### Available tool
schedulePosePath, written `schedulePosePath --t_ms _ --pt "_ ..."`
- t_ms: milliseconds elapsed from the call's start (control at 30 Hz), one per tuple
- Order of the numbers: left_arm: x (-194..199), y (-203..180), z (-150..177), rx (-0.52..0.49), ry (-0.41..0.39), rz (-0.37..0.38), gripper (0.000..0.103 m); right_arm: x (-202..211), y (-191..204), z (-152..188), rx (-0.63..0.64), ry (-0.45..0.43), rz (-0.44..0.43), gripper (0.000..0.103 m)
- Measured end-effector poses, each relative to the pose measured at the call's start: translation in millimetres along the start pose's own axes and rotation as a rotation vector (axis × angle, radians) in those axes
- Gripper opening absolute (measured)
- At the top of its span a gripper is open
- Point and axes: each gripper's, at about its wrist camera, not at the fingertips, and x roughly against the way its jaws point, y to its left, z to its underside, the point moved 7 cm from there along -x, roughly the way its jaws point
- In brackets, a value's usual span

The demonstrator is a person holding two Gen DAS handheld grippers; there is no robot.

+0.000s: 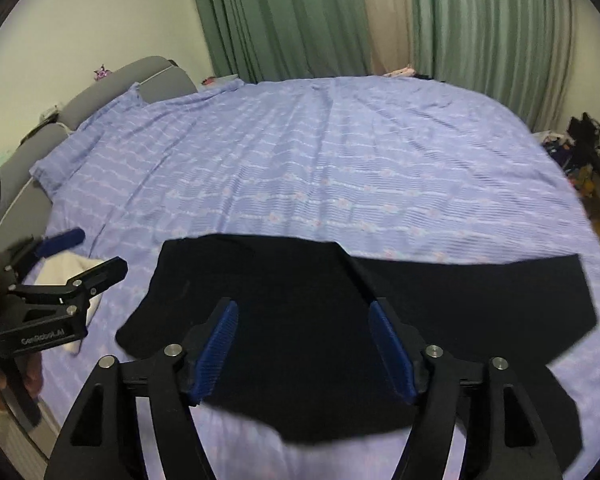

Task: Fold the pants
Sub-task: 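Lay the cuffs down and open both grippers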

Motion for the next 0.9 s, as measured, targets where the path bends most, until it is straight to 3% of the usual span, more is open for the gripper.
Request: schedulePosePath --t_ms 233,433,667,900 --pt "74 -84 0 -0.070 -0.034 0.171 0.097 93 -29 41 -0.026 0.016 0.101 0.069" --pt "111 -146 3 -0.050 -0.035 0.233 0.097 161 -77 83 -0.084 -0.003 0.162 0.069" --pt "121 -229 31 -0.005 -0.014 0.182 0.097 188 -157 132 -0.099 0.023 0.144 0.069" --pt "116 -317 63 0.145 0.052 0.081 0.097 187 -242 166 -0.046 0.084 0.026 0.069"
